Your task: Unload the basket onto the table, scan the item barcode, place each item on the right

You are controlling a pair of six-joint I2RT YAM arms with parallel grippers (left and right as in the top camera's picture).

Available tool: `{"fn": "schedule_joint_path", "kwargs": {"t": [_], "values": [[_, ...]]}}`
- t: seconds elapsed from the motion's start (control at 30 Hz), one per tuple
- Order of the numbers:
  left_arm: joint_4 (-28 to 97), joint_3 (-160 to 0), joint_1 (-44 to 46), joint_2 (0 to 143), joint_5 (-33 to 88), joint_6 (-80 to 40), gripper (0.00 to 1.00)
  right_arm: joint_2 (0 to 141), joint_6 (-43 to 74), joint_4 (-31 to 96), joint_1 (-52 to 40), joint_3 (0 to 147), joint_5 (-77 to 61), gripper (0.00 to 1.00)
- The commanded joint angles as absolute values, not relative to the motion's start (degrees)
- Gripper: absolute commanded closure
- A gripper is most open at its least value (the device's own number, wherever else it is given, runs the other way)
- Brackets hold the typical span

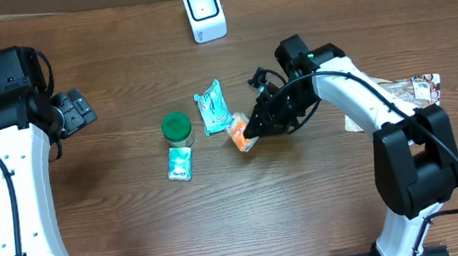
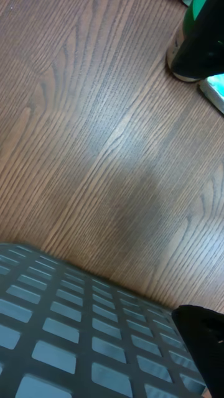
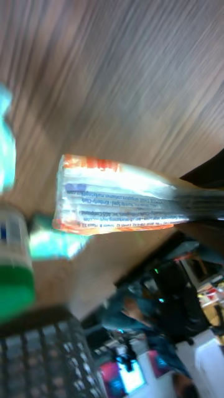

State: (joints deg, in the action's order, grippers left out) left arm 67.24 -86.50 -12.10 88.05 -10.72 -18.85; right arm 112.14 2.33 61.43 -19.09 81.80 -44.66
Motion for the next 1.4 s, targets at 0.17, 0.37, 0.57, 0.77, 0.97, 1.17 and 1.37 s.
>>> {"fn": "schedule_joint_path", "kwargs": {"t": [0.17,0.37,0.57,0.77,0.97,1.17,1.37], "values": [[67.1,-86.3,-12.0,88.1,-10.5,-17.8,0.01,111.6,13.8,55.3,-18.7,75.4,-25.6,0.61],[67.1,-86.3,-12.0,88.1,-10.5,-17.8,0.01,111.5,13.7,59.8,-18.2,78.1,-11.2,0.51],[67.1,-86.3,-12.0,88.1,-10.5,-17.8,0.00,111.5,13.3,66.9,-19.2,87.4,-1.8,0.51],[67.1,-86.3,-12.0,88.1,-10.5,-17.8,0.01,111.6,13.1,69.3,-20.6,86.8,-8.3,0.53],[67.1,-86.3,-12.0,88.1,-10.5,-17.8,0.01,111.6,13.1,61.9,-20.5,75.9,-18.9,0.71],[67.1,-86.3,-12.0,88.1,-10.5,-17.8,0.00,111.6,13.1,55.6,-20.8,71.1,-23.3,0.71],[67.1,-86.3,-12.0,88.1,-10.5,-17.8,0.00,111.6,14.0,52.0,-20.7,68.9,-24.2,0.72]]}}
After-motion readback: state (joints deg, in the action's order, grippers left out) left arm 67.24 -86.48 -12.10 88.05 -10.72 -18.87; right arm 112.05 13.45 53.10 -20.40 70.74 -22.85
